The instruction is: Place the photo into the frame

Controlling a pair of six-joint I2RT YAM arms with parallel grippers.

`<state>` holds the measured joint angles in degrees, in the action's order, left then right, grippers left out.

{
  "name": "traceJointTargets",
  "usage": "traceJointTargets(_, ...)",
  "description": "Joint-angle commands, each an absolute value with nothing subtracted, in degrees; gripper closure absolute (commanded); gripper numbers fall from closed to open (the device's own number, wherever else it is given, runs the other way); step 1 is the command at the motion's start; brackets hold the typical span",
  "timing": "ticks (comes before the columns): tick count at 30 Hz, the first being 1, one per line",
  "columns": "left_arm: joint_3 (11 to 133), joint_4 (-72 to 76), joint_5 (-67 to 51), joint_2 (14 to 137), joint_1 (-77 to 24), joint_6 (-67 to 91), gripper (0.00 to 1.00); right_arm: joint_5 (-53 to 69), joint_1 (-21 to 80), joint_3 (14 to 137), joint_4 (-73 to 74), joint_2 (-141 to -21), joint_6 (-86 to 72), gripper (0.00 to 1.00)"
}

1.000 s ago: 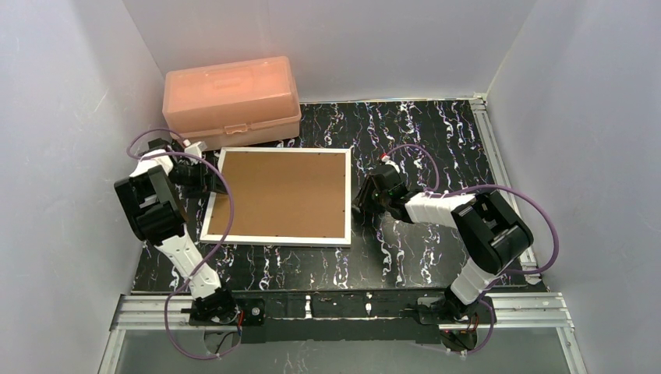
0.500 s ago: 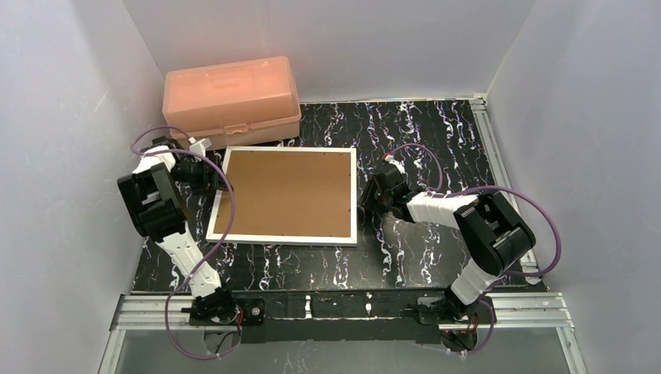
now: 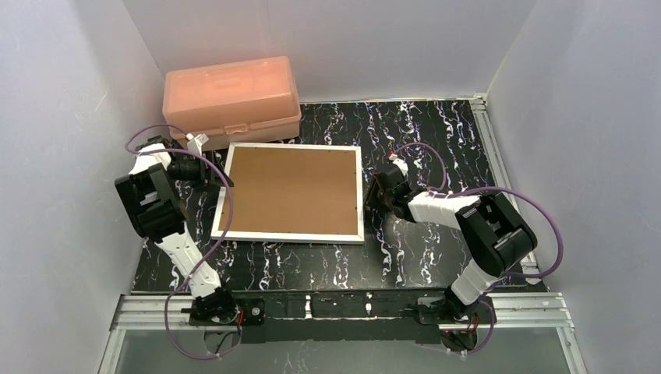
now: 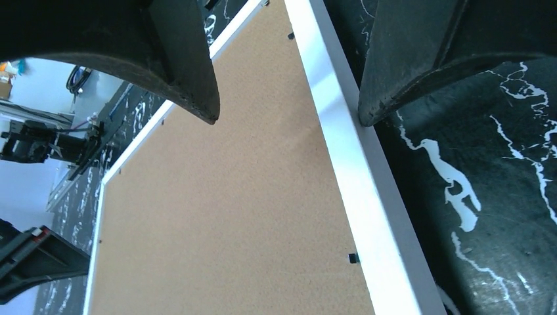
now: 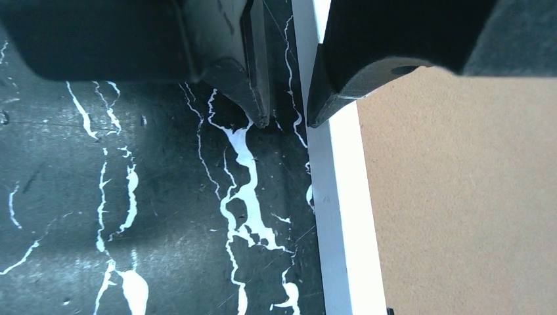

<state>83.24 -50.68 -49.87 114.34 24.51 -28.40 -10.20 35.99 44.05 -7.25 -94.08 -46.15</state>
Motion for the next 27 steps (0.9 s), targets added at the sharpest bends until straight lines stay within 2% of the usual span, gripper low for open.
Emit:
traceJointTargets(1,86.0,-71.7,-79.5,111.3,19.7,-29.4,0.29,-0.5,38.9,41.6,-3.1,-97.9,-47.9,0.59)
traceJointTargets(8,90.3,-83.0,-83.9,108.4,19.1,-36.6,0.3,-0.4,38.8,42.3,-3.5,-98.8,-48.2,0.58)
traceJointTargets(13,93.9,-96.1,-86.1,111.5,18.3,-47.9,0.31,-0.4,38.9,42.1,-4.1,-99.4,-48.6,0.57)
traceJointTargets(23,92.8,-96.2,-84.9,110.5,15.8,-49.7,0.33,0.4,38.8,41.0,-3.4,-99.0,-49.2,0.56)
traceJointTargets(27,94.3,-91.1,-75.3,106.9,17.4,-44.3,0.29,-4.3,38.8,41.3,-0.1,-95.2,-47.8,0.43)
